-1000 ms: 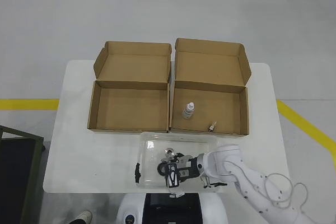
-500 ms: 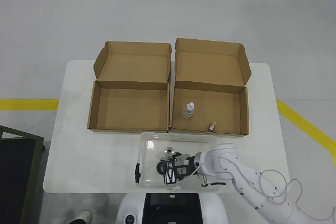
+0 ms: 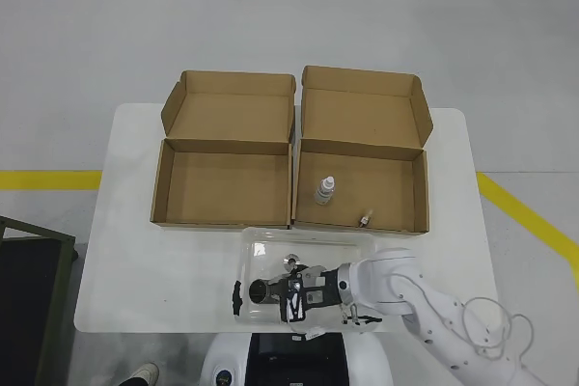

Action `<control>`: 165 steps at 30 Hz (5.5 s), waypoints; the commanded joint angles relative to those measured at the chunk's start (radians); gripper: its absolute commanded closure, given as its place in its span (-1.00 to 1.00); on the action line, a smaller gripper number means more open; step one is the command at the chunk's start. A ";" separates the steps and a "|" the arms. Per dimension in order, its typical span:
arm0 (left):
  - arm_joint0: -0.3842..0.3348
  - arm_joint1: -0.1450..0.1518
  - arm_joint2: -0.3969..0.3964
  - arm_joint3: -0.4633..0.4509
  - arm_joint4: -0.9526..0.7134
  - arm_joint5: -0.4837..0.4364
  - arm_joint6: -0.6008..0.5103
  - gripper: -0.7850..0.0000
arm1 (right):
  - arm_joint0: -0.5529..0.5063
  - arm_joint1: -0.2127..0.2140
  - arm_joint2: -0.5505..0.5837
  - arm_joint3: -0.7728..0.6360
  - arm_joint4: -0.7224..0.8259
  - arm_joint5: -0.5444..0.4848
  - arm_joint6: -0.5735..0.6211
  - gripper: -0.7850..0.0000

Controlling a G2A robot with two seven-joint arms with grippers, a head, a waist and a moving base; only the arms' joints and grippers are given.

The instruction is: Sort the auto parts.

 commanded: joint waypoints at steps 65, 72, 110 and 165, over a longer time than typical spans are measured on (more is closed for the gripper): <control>0.000 0.000 0.000 0.000 0.000 0.000 0.000 -1.00 | 0.125 -0.076 -0.216 0.192 0.229 0.204 0.143 -0.34; 0.000 0.000 0.000 0.000 0.000 0.000 0.000 -1.00 | 0.154 -0.093 -0.244 0.234 0.235 0.202 0.138 0.33; 0.000 0.000 0.000 0.000 0.000 0.000 0.000 -1.00 | 0.088 -0.058 -0.118 0.144 0.233 0.170 0.083 1.00; 0.000 0.000 0.000 0.000 0.000 0.000 0.000 -1.00 | 0.088 -0.058 -0.118 0.144 0.233 0.170 0.083 1.00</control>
